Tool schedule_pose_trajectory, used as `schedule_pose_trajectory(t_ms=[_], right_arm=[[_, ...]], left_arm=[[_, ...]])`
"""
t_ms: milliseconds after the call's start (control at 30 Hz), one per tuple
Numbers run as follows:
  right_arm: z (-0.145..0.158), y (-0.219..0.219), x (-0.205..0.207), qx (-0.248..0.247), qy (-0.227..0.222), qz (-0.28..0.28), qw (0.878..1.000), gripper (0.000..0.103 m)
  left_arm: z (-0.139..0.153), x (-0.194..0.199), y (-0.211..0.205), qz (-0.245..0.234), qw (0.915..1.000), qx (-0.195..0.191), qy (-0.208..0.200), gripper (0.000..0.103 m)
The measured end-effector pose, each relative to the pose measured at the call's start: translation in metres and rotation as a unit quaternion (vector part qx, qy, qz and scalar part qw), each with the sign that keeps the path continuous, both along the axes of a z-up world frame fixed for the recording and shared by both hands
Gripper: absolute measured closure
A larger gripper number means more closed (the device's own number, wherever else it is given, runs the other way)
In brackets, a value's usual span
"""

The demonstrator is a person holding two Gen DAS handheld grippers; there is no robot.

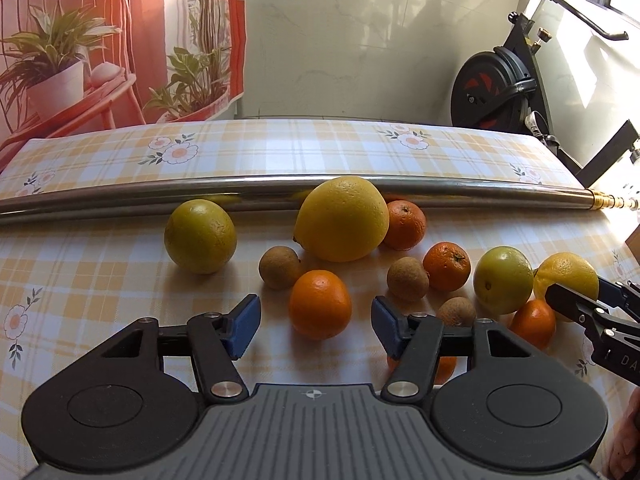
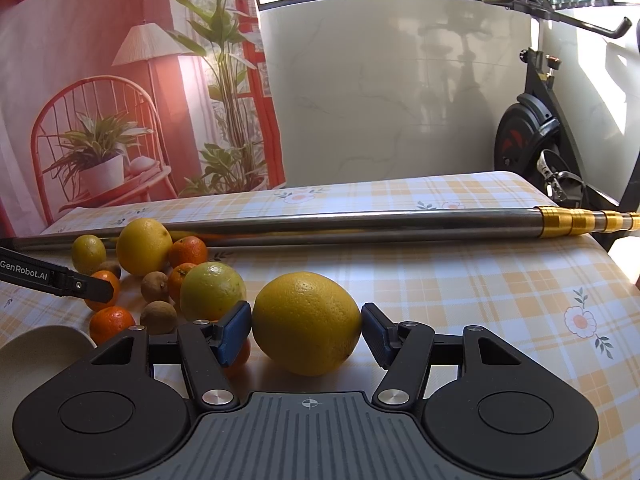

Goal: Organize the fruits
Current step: 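Grasp a tangerine with the left tool while the right tool holds the grapefruit, then carry the tangerine onto the white plate and open the left tool while the right tool carries the grapefruit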

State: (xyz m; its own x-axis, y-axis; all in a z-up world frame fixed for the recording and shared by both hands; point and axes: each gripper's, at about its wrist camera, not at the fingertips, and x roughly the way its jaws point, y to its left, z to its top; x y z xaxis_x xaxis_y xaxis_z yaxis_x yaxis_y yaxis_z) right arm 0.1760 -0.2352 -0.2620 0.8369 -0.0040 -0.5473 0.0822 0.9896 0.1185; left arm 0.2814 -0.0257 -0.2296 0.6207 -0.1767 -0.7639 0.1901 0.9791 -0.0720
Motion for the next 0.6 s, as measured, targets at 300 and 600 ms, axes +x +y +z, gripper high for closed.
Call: schedule_pose_trajectory(t_ms=[300,600], right_arm=[[0.0002,-0.0003,0.0005,0.001,0.000,0.000,1.000,0.046],[0.0000,-0.0002,0.0029,0.007,0.003,0.001,1.000,0.045]], left_arm=[[-0.0087,0.0102,0.0025,0.006,0.9998,-0.016,0.012,0.058],[-0.0013,0.0024,0.0004,0.002,1.0000,-0.002,-0.009,0.066]])
